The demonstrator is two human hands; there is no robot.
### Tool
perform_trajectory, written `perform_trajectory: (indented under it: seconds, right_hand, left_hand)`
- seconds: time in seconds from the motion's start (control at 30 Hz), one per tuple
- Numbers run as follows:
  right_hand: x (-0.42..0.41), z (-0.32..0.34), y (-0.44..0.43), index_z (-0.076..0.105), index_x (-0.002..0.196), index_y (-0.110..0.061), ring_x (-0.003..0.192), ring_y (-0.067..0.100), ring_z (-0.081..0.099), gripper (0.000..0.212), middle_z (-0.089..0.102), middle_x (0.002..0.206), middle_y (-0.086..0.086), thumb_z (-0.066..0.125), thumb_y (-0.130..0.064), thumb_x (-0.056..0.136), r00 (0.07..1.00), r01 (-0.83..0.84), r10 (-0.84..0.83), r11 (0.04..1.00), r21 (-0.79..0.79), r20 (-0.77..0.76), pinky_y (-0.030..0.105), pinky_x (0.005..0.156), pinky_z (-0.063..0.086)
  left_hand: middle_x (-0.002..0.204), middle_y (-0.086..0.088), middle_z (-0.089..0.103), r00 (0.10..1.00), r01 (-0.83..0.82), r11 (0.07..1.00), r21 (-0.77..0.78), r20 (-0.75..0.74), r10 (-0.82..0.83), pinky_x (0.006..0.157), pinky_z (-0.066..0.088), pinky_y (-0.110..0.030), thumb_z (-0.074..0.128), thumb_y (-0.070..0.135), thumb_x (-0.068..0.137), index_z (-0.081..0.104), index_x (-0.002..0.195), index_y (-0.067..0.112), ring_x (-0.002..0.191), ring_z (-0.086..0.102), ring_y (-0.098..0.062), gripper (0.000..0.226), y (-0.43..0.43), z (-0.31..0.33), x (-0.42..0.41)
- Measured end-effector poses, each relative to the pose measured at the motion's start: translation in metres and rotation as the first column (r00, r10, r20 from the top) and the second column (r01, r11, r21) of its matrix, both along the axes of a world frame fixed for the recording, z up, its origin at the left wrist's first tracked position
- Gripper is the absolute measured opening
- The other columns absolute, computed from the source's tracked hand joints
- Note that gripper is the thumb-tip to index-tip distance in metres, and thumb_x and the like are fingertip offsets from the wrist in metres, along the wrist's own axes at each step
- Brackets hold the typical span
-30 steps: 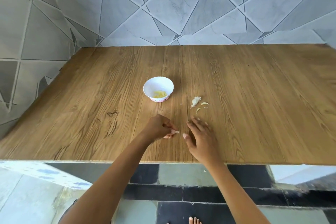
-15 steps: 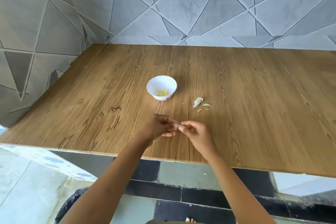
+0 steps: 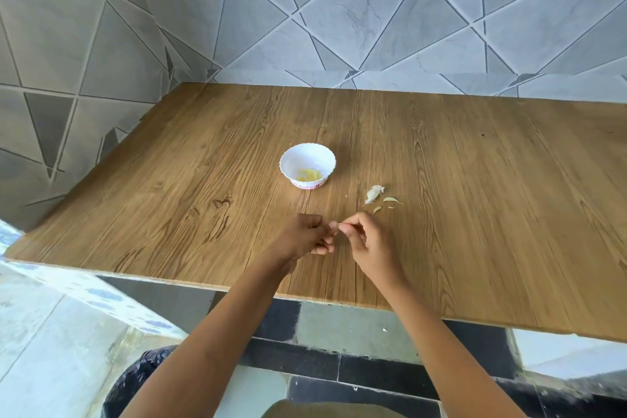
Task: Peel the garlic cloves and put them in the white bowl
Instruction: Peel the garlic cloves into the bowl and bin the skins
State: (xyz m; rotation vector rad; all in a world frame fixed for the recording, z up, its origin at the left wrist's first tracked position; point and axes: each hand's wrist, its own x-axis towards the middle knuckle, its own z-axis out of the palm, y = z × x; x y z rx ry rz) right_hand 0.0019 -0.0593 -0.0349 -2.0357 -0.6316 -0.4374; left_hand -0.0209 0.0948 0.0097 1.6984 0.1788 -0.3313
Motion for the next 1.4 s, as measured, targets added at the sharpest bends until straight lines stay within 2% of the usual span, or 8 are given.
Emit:
perform_trajectory:
  seconds: [0.17,0.33,0.53,0.7,0.97,1.1,1.23,1.4]
  right_hand:
    - [-0.006,0.03,0.006,0.064,0.078,-0.011,0.056,0.006,0.053,0.016,0.06,0.066,-0.004,0.061,-0.019,0.091,0.594,0.204,0.132,0.93,0.307,-0.794,0.014,0.049,0.04]
    - [-0.002,0.041,0.004,0.061,0.078,-0.012,0.039,-0.002,0.046,0.019,0.056,0.056,-0.006,0.059,-0.025,0.092,0.165,0.421,0.407,0.795,0.438,-0.898,0.011,0.037,0.03]
    - [-0.01,0.036,0.007,0.062,0.078,-0.009,0.051,0.007,0.048,0.021,0.057,0.065,-0.003,0.058,-0.023,0.093,0.551,0.269,0.133,0.906,0.326,-0.824,0.012,0.044,0.037]
    - [-0.01,0.015,0.002,0.064,0.082,-0.006,0.059,-0.001,0.056,0.011,0.061,0.069,-0.009,0.059,-0.009,0.091,0.934,0.049,-0.018,0.996,0.08,-0.358,0.009,0.056,0.041]
    - [-0.006,0.006,-0.008,0.068,0.084,-0.002,0.053,0.01,0.057,0.013,0.065,0.073,0.002,0.058,0.002,0.077,0.947,0.172,-0.086,0.95,-0.261,0.309,0.013,0.049,0.046]
    - [-0.01,0.005,-0.005,0.065,0.082,-0.006,0.052,0.001,0.054,0.013,0.062,0.068,-0.007,0.058,0.004,0.088,0.984,0.088,-0.076,0.994,0.07,-0.162,0.005,0.054,0.041]
    - [-0.017,0.02,0.004,0.061,0.079,-0.011,0.05,-0.001,0.053,0.02,0.059,0.068,-0.003,0.05,-0.007,0.096,0.807,0.133,0.061,0.951,0.281,-0.587,0.014,0.048,0.041]
    - [-0.014,0.03,0.012,0.058,0.077,-0.007,0.051,0.006,0.046,0.027,0.05,0.064,0.0,0.042,-0.009,0.099,0.525,0.264,0.337,0.808,0.527,-0.781,0.017,0.047,0.036]
  left_hand:
    - [0.067,-0.003,0.064,0.887,-0.108,0.867,0.487,0.441,-0.137,0.061,0.044,-0.018,0.066,0.008,0.087,0.064,0.077,-0.001,0.061,0.057,-0.014,0.013,0.003,-0.005,0.01]
    - [0.069,0.002,0.061,0.706,-0.189,0.807,0.559,0.649,-0.284,0.057,0.042,-0.019,0.062,0.01,0.086,0.062,0.078,0.005,0.061,0.051,-0.008,0.01,0.004,-0.011,0.01]
    - [0.062,0.016,0.058,0.843,-0.145,0.882,0.448,0.523,-0.127,0.06,0.042,-0.007,0.063,0.004,0.088,0.065,0.079,0.004,0.057,0.057,0.007,0.009,-0.003,-0.01,0.007]
    - [0.066,-0.005,0.063,0.984,-0.141,0.984,0.108,0.128,0.127,0.055,0.051,-0.02,0.06,0.009,0.092,0.065,0.089,-0.006,0.056,0.059,-0.01,0.016,-0.007,0.0,0.006]
    - [0.064,-0.008,0.059,0.979,-0.183,0.983,-0.031,-0.091,0.18,0.049,0.046,-0.016,0.054,0.007,0.094,0.061,0.081,0.003,0.054,0.057,-0.011,0.015,-0.013,0.001,0.004]
    - [0.064,-0.008,0.058,0.982,-0.147,0.984,-0.097,-0.136,0.134,0.047,0.044,-0.017,0.052,0.007,0.095,0.059,0.08,0.004,0.049,0.056,-0.009,0.018,-0.011,0.0,0.004]
    - [0.067,-0.006,0.06,0.992,-0.102,0.992,-0.08,-0.089,0.095,0.052,0.047,-0.016,0.052,0.009,0.096,0.06,0.082,0.004,0.053,0.058,-0.006,0.017,-0.008,-0.001,0.003]
    - [0.068,-0.004,0.062,0.995,-0.072,0.986,-0.149,-0.08,0.061,0.055,0.048,-0.015,0.052,0.009,0.096,0.062,0.086,0.002,0.057,0.06,-0.006,0.015,-0.002,0.0,0.003]
